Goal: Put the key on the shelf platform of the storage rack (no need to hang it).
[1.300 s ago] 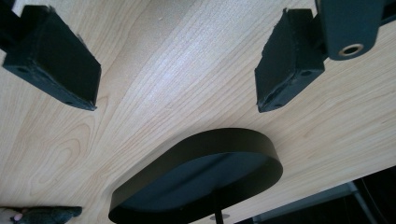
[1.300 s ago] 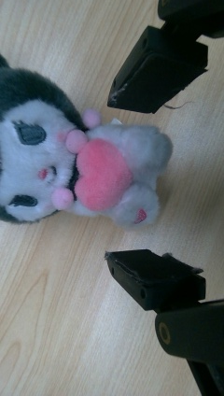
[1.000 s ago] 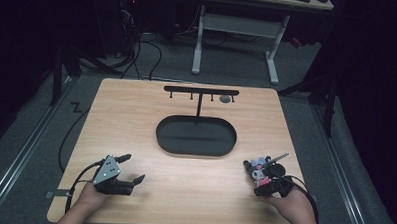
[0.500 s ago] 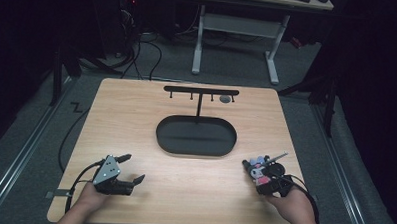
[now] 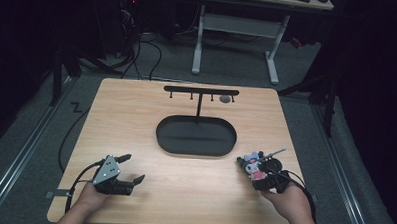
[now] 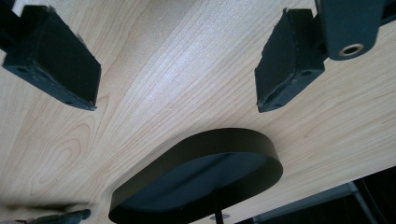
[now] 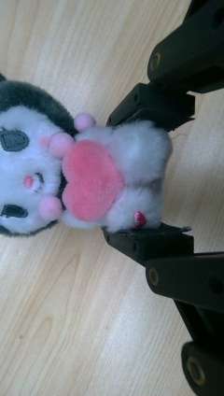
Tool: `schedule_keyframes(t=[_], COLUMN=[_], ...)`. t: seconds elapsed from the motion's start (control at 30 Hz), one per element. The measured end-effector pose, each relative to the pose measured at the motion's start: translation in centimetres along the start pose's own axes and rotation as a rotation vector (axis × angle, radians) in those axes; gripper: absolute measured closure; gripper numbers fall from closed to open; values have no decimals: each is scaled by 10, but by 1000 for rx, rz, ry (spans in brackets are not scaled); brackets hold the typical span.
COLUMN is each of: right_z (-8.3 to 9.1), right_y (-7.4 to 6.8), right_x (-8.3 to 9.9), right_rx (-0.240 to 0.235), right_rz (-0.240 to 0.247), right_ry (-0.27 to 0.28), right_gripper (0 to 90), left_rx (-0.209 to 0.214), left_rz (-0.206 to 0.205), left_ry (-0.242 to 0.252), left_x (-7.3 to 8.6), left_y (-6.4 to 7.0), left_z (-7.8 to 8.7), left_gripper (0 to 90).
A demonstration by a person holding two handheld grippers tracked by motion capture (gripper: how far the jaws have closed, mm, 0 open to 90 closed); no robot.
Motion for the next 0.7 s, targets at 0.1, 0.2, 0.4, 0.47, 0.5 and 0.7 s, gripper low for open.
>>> schedule_keyframes(t=[0.1,0.2,0.4,0.47,0.5,0.7], right_z=[4,7,12,13,14,15], right_y=[-1,-1,-3,-4,-5,-10], right_x=[-3,-6,-10,-12,-14,-18], right_rx=[2,3,4,6,1,-7], right_rz=[2,8,17,15,14,29], right_ry=[14,25,34,36,42,48], right_gripper=[492,495,497,497,497,498], left_rx=[-1,0,0,-1,0,1], left_rz=[1,1,2,3,3,2], left_ry=[1,1,1,1,1,1], left_x=[0,0,0,0,0,0], left_y=[0,0,0,0,0,0], left_z=[0,0,0,0,0,0], left_gripper=[154,154,154,154,154,154])
Point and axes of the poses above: each handheld gripper's, and its own axes: z roughly backward along the jaws, x roughly out of its underside, y roughly to its right, the point moved 8 cm from there along -z, roughly forward along the jaws, and after that the axes turned 5 degrees about -z, right-handed, at the moved point
